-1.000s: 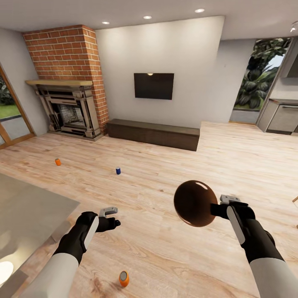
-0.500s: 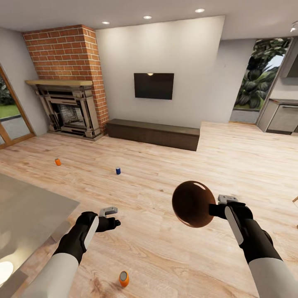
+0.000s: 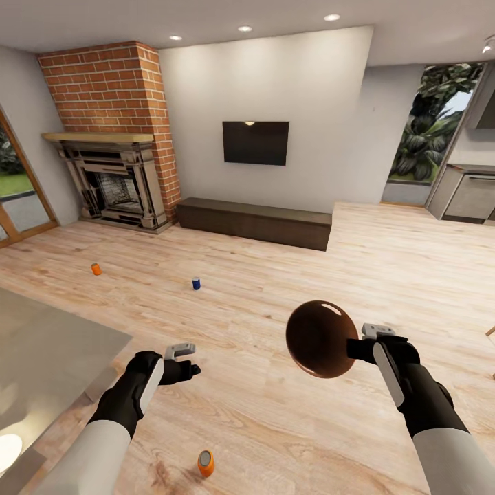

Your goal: Put the three can of soda from the living room inside the tash can in the kitchen.

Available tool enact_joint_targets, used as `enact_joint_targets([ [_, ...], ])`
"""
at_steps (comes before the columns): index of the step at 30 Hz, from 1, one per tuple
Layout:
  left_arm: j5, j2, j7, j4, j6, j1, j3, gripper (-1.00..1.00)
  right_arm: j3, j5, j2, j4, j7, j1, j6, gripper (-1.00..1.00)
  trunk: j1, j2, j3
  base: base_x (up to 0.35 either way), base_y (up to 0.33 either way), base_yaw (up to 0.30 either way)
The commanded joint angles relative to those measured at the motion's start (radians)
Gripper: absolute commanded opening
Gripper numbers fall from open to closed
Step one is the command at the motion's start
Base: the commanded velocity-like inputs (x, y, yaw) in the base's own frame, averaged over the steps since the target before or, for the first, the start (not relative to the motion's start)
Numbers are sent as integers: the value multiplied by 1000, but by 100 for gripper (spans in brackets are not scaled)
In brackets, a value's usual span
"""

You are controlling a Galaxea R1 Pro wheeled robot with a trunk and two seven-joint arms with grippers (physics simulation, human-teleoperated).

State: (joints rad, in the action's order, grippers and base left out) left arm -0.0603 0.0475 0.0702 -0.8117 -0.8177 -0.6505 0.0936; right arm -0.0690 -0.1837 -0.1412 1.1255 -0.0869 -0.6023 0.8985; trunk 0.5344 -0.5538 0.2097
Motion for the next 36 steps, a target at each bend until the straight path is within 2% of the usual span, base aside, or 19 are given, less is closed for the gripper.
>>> enact_joint_targets([
  [1,0,0,0,0,0,0,0,100,0,-11,0,1,2,-1,-1,-100,0,0,0,0,0,0],
  [8,0,2,-1,3,0,0,0,100,0,-12,0,1,2,0,-1,-100,23,-42,24,0,0,0],
  [36,3,3,-1,5,5,0,0,100,14,-11,-1,9,4,-3,-1,-100,130,-238,155,0,0,0],
])
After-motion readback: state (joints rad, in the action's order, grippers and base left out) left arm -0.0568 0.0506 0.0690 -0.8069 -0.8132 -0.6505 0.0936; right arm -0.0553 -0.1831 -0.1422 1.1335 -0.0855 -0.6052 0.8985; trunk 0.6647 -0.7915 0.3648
